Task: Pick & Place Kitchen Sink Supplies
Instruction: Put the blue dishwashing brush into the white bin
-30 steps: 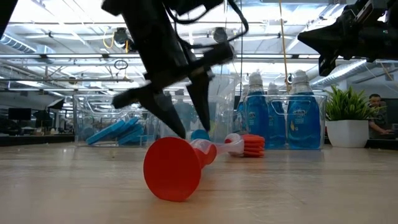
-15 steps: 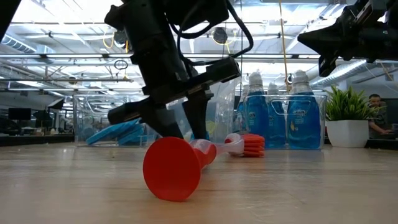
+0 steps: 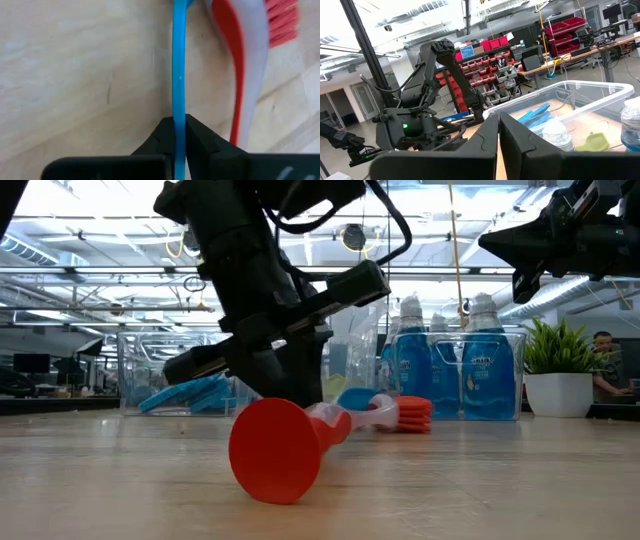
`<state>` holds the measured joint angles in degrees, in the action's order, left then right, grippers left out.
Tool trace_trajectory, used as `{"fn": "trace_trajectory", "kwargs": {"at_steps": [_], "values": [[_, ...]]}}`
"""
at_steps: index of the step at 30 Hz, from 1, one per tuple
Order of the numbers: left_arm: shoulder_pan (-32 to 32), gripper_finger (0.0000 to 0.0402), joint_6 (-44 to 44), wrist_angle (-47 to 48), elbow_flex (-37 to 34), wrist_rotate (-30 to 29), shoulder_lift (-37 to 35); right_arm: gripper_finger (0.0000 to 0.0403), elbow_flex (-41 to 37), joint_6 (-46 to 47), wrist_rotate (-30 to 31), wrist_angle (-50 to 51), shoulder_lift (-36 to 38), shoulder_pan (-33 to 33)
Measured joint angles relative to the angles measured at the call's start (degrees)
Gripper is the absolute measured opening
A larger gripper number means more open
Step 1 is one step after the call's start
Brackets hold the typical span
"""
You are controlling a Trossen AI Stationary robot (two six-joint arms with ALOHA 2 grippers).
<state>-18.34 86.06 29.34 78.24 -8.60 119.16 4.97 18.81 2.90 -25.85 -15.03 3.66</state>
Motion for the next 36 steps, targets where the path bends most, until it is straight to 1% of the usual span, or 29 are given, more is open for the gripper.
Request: {"fn": "trace_trajectory", "kwargs": {"at_steps": [4,7,9,14,18,24,26,36], "values": [[-1.1,0.0019,-0.5,3.2,-0.2,-1.2,-1.7,0.0004,0.0,0.0,0.0,0.0,0.0,0.0],[-1.7,0.0019,1.2,8.3,-0.4,-3.7,-3.9,0.0004,0.0,0.1,0.0,0.0,0.0,0.0],[-2.2,0.0019,1.3,10.1,-0.4,-5.3,-5.7,0.0004,0.0,0.1,0.0,0.0,0.0,0.0],[-3.9,0.0019,-0.5,11.8,-0.3,-7.8,-9.4,0.0004,0.0,0.2,0.0,0.0,0.0,0.0],[-5.8,0.0019,-6.3,11.0,-0.2,-10.5,-12.5,0.0004,0.0,0.1,0.0,0.0,0.0,0.0],[-9.7,0.0019,-19.5,10.8,-0.1,-18.8,-15.5,0.0004,0.0,0.0,0.0,0.0,0.0,0.0],[-10.7,0.0019,-23.2,10.8,-0.1,-20.6,-15.8,0.0004,0.0,0.0,0.0,0.0,0.0,0.0],[-12.7,0.0019,-35.2,10.1,-0.1,-21.6,-15.8,0.0004,0.0,0.0,0.0,0.0,0.0,0.0]]}}
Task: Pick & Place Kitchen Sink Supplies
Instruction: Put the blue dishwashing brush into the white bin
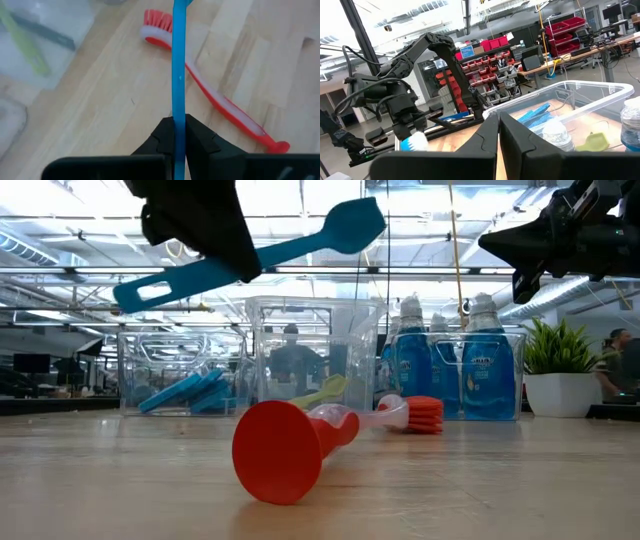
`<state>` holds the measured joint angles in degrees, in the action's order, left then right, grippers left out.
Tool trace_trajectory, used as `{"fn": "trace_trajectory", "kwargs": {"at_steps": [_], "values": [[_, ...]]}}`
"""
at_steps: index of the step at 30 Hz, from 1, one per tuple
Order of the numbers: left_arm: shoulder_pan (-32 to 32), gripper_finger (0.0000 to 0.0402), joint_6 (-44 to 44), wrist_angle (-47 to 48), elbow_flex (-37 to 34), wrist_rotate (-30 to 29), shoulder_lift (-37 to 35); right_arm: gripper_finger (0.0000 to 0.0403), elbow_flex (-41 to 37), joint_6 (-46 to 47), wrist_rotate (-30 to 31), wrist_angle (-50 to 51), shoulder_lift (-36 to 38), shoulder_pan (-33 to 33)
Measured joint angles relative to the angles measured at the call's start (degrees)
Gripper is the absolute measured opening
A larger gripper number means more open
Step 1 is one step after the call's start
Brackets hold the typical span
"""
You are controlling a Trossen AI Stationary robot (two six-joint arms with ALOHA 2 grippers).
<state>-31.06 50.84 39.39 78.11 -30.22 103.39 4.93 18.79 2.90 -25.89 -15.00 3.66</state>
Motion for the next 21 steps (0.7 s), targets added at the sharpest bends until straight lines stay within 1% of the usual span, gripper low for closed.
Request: {"fn": "trace_trajectory", "kwargs": {"at_steps": [3,10,13,17,21], "values": [[-0.4,0.0019,-2.2,-0.6,0.0,-1.0,0.0,0.0004,0.0,0.0,0.0,0.0,0.0,0.0],[-0.4,0.0019,-3.2,-2.1,0.0,-1.2,0.0,0.0004,0.0,0.0,0.0,0.0,0.0,0.0],[-0.4,0.0019,-6.0,-6.4,0.0,-1.4,-0.3,0.0004,0.0,0.0,0.0,0.0,0.0,0.0],[-0.5,0.0019,-12.2,-14.2,0.1,-1.3,-0.8,0.0004,0.0,0.0,0.0,0.0,0.0,0.0],[-0.4,0.0019,-17.8,-20.8,0.1,0.7,-2.4,0.0004,0.0,0.0,0.0,0.0,0.0,0.0]]}}
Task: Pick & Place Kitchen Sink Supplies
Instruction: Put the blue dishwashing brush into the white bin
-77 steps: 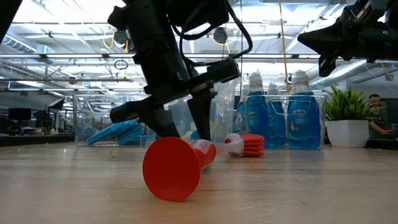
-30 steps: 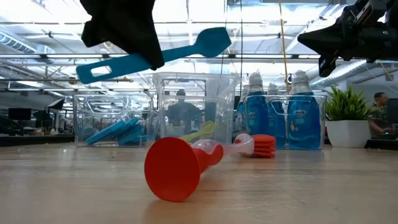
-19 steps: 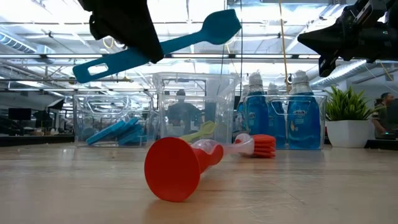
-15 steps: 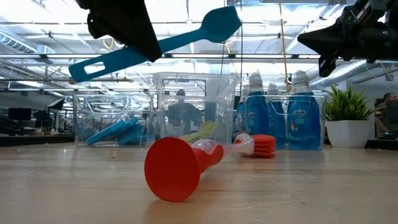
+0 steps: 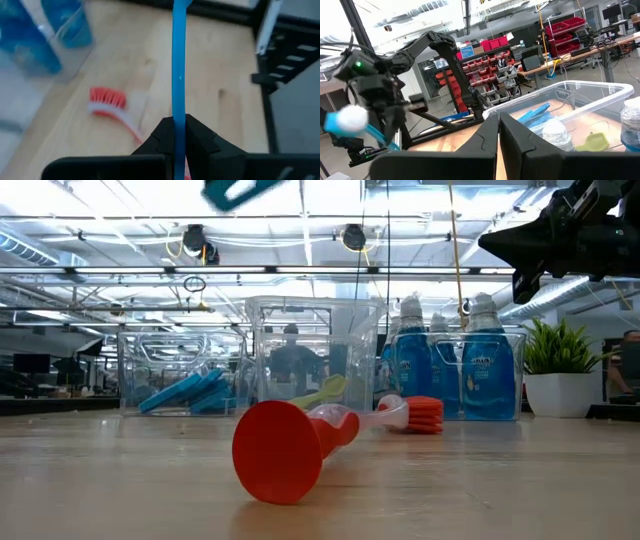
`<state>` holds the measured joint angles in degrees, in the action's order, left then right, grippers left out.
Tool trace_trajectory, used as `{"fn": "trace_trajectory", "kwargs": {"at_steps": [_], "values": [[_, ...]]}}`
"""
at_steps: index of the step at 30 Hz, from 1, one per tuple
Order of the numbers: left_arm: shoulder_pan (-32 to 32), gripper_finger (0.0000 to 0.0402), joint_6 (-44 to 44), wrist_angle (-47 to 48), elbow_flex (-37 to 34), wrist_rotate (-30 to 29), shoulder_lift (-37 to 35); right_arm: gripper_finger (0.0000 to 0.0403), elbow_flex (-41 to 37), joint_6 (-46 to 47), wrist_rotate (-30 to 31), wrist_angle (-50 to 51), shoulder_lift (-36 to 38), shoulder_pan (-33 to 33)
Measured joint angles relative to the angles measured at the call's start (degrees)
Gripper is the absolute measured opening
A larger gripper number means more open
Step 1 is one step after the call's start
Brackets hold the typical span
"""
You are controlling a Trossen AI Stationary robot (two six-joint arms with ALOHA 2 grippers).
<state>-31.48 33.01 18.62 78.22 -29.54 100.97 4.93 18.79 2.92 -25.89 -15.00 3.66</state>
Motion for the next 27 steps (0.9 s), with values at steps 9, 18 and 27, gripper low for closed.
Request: {"fn": "trace_trajectory", "kwargs": {"at_steps": [9,18,27], "values": [[-0.8,0.0019,-9.9,-11.1,0.0,4.4,-4.5,0.0004,0.0,0.0,0.0,0.0,0.0,0.0],[-1.5,0.0019,-24.7,-31.6,0.0,5.6,-4.6,0.0004,0.0,0.0,0.0,0.0,0.0,0.0],[-1.7,0.0019,-35.6,-43.6,0.0,8.6,-4.6,0.0004,0.0,0.0,0.0,0.0,0.0,0.0]]}}
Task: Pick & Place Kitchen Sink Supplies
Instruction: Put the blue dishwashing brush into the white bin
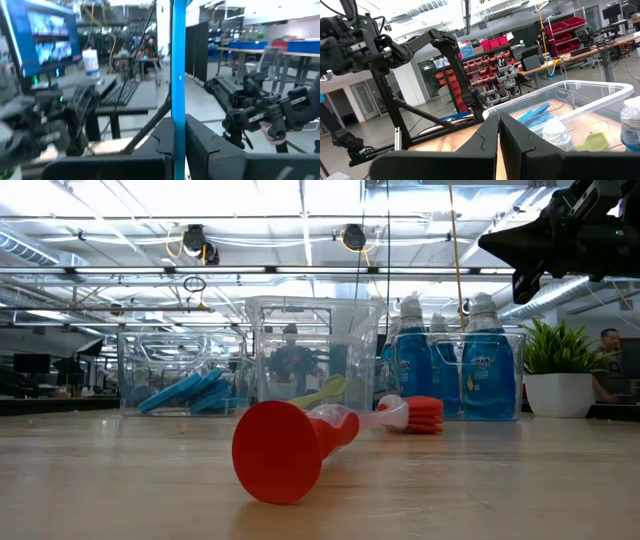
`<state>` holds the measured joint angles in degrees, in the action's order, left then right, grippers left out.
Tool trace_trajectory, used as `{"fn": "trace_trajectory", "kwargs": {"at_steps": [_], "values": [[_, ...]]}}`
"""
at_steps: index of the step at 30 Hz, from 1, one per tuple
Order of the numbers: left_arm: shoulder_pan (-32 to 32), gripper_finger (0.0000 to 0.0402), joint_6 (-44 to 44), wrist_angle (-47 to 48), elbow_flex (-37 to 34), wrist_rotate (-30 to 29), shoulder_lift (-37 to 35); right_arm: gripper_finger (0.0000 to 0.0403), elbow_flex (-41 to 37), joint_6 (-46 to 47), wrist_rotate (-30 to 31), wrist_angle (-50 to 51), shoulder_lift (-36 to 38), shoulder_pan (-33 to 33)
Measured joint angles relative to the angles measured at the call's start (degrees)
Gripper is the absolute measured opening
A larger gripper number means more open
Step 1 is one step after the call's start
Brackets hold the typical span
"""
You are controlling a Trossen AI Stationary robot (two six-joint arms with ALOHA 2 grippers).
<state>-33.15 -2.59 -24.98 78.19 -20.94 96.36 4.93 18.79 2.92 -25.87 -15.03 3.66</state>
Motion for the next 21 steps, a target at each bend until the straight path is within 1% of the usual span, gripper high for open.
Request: {"fn": "trace_trajectory", "kwargs": {"at_steps": [3,8,10,12,15,18,21], "values": [[0.0,0.0019,-2.2,-1.6,0.0,0.5,0.0,0.0004,0.0,0.0,0.0,0.0,0.0,0.0],[0.0,0.0019,-2.2,-1.3,0.0,0.4,0.0,0.0004,0.0,0.0,0.0,0.0,0.0,0.0],[0.2,0.0019,-1.6,-0.6,0.0,-0.7,0.0,0.0004,0.0,0.0,0.0,0.1,0.0,0.0],[0.5,0.0019,0.3,0.6,0.0,-4.1,0.0,0.0004,0.0,0.0,0.0,0.1,0.0,0.0],[1.6,0.0019,6.4,3.1,0.0,-13.1,0.0,0.0004,0.0,0.0,0.0,0.1,0.0,0.0],[3.4,0.0019,15.9,7.9,0.0,-23.6,0.0,0.0004,0.0,0.0,0.0,0.1,0.0,0.0],[5.8,0.0019,26.5,12.9,0.0,-30.7,0.0,0.0004,0.0,0.0,0.0,0.1,0.0,0.0]]}}
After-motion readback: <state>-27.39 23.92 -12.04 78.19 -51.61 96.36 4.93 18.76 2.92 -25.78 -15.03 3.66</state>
